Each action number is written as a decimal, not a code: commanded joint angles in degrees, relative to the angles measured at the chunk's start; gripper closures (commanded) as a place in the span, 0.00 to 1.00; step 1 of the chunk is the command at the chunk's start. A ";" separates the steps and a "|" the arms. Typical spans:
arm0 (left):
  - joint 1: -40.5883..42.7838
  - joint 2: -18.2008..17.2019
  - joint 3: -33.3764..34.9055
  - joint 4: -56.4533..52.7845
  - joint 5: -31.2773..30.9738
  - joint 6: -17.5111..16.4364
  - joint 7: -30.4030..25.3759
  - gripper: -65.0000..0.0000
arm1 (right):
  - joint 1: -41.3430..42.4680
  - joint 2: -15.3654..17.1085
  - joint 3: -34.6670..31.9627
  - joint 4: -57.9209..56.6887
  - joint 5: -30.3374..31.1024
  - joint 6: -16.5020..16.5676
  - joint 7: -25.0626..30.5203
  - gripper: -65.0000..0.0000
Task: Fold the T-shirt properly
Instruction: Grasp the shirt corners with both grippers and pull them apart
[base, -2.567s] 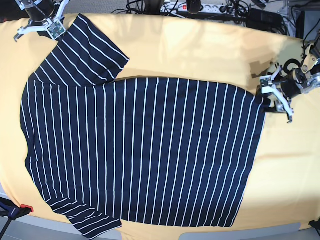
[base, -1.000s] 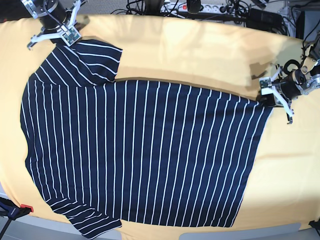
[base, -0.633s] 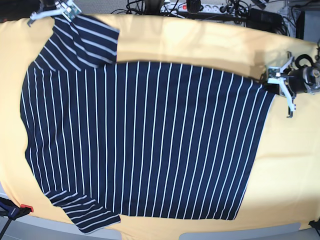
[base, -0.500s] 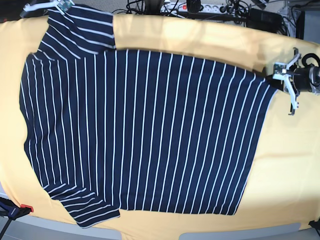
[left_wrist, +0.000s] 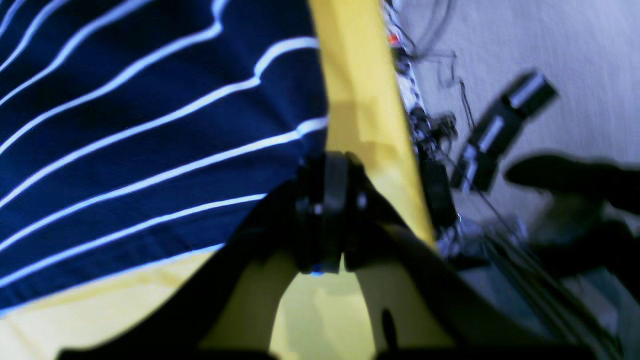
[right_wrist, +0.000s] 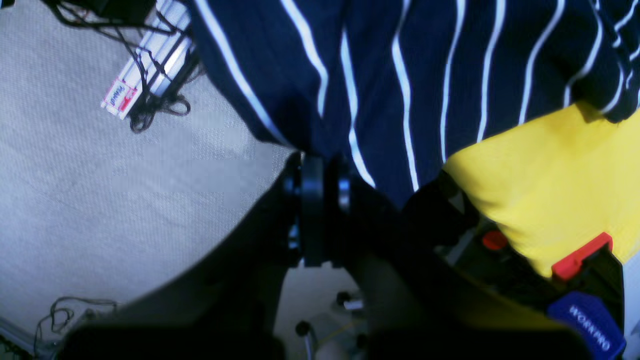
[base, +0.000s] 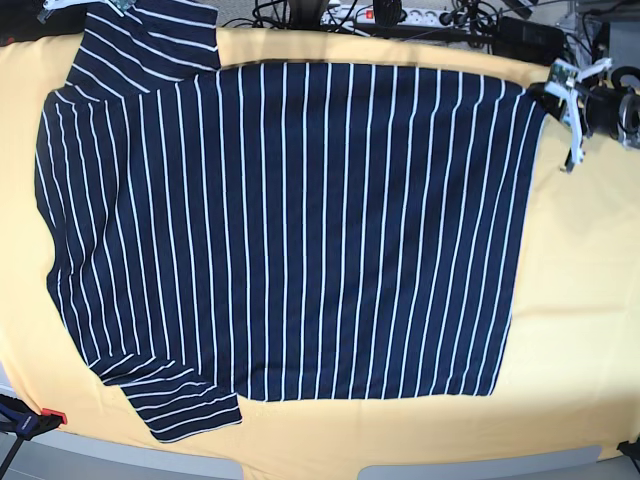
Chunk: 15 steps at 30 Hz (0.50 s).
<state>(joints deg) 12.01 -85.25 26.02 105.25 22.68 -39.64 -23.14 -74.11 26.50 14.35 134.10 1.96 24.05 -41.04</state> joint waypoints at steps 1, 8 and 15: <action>-0.02 -1.73 -0.63 0.39 0.68 -0.36 -0.85 1.00 | -0.89 0.33 0.24 0.90 -0.28 -0.02 -0.24 1.00; 0.35 -1.70 -0.63 0.39 1.05 -0.36 -0.87 1.00 | -0.89 0.33 0.24 0.90 -0.24 -0.57 -5.88 1.00; 0.35 -1.70 -0.63 1.29 0.79 -0.36 -0.90 1.00 | -0.89 0.35 0.24 0.90 1.38 -1.01 -5.20 1.00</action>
<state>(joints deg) 12.84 -85.23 26.02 106.06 24.03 -39.70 -23.14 -74.11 26.52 14.35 134.15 3.51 23.14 -46.19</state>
